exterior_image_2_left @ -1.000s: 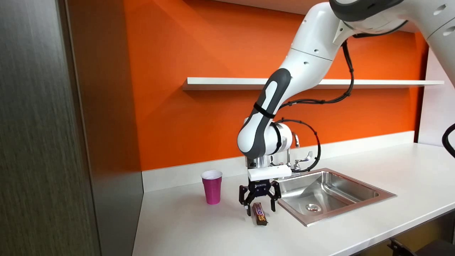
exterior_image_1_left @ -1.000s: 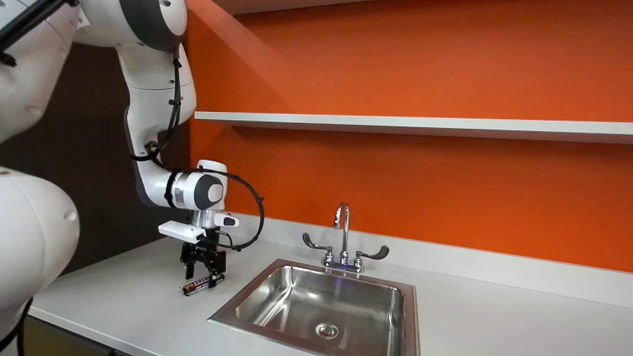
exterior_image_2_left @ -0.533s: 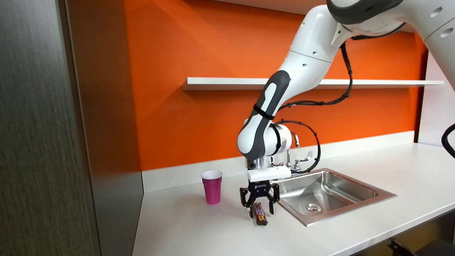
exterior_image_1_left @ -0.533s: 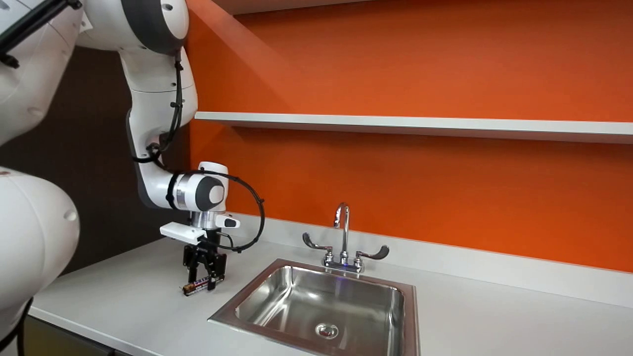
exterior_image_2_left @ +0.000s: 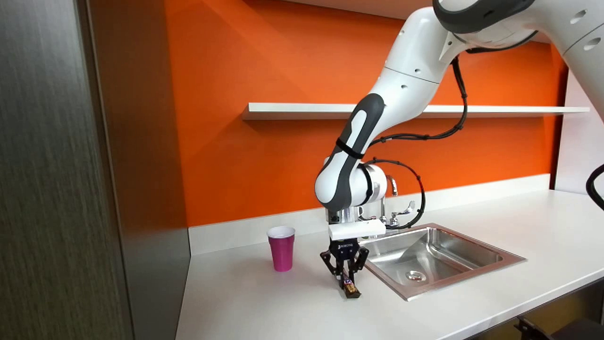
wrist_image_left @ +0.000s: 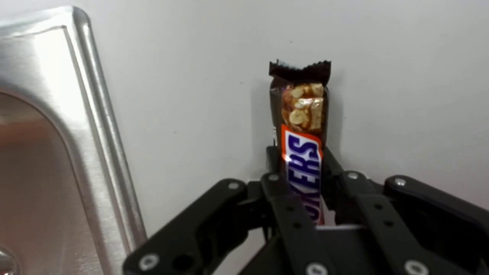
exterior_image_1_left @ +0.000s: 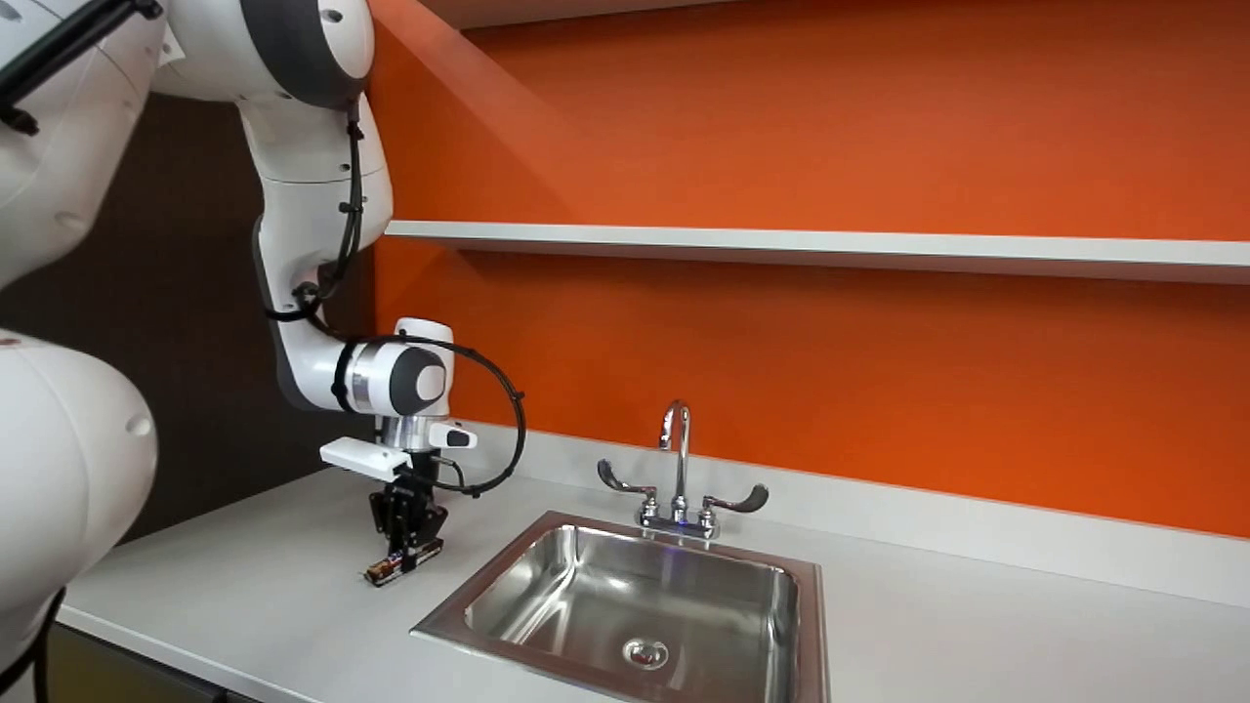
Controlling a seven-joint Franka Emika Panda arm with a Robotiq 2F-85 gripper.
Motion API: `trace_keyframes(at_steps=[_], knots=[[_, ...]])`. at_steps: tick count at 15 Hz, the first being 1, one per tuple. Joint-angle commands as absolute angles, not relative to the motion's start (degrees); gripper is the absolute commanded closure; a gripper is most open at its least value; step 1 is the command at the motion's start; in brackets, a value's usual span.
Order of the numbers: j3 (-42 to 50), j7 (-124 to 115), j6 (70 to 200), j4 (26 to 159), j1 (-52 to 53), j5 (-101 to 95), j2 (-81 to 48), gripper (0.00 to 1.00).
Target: Place the brown packet in the sink.
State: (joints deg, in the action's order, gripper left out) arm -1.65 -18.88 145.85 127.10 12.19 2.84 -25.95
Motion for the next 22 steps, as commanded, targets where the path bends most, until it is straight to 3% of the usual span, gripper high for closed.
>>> trace_keyframes(at_steps=[1,22], knots=[[-1.1,-20.4,145.8,126.2,12.5,2.0,-26.2,0.94],[0.6,-21.7,145.1,128.4,12.5,0.6,-18.3,0.94]])
